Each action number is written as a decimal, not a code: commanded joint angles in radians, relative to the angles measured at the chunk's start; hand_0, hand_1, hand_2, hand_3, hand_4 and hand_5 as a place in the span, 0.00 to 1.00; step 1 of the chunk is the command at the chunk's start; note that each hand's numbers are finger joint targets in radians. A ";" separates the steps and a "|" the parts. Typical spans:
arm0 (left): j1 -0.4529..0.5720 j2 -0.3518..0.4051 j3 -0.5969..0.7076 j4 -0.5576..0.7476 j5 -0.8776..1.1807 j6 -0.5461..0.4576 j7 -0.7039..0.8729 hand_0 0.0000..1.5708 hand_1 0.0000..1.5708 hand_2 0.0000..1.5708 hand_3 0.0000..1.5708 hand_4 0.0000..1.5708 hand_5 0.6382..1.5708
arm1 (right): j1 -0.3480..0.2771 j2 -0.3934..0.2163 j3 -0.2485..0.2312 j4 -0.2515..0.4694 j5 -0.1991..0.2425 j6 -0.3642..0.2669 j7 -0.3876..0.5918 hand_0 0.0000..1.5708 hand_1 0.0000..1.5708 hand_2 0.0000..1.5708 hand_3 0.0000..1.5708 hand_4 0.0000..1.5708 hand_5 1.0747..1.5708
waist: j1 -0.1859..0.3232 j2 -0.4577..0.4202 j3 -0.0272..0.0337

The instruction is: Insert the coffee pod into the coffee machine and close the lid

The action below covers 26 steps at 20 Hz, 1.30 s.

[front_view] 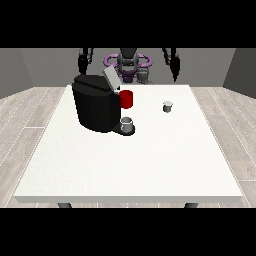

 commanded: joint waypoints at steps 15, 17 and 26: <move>-0.156 0.358 0.055 0.144 -0.201 -0.208 -0.094 0.00 0.00 0.00 0.00 0.00 1.00 | -0.064 0.034 0.047 -0.006 0.203 -0.176 -0.009 0.00 0.00 0.00 0.00 0.00 1.00 | -0.129 0.069 0.0350; -0.190 0.349 0.049 0.176 -0.226 -0.207 -0.105 0.00 0.00 0.00 0.00 0.00 1.00 | -0.119 0.010 -0.009 0.057 0.175 -0.166 -0.048 0.00 0.00 0.00 0.00 0.00 1.00 | -0.109 0.120 0.0354; -0.344 0.413 0.051 0.405 -0.339 -0.236 -0.090 0.00 0.00 0.00 0.00 0.00 1.00 | -0.164 0.088 0.099 0.035 0.234 -0.191 0.019 0.00 0.00 0.00 0.00 0.00 1.00 | -0.200 0.199 0.0350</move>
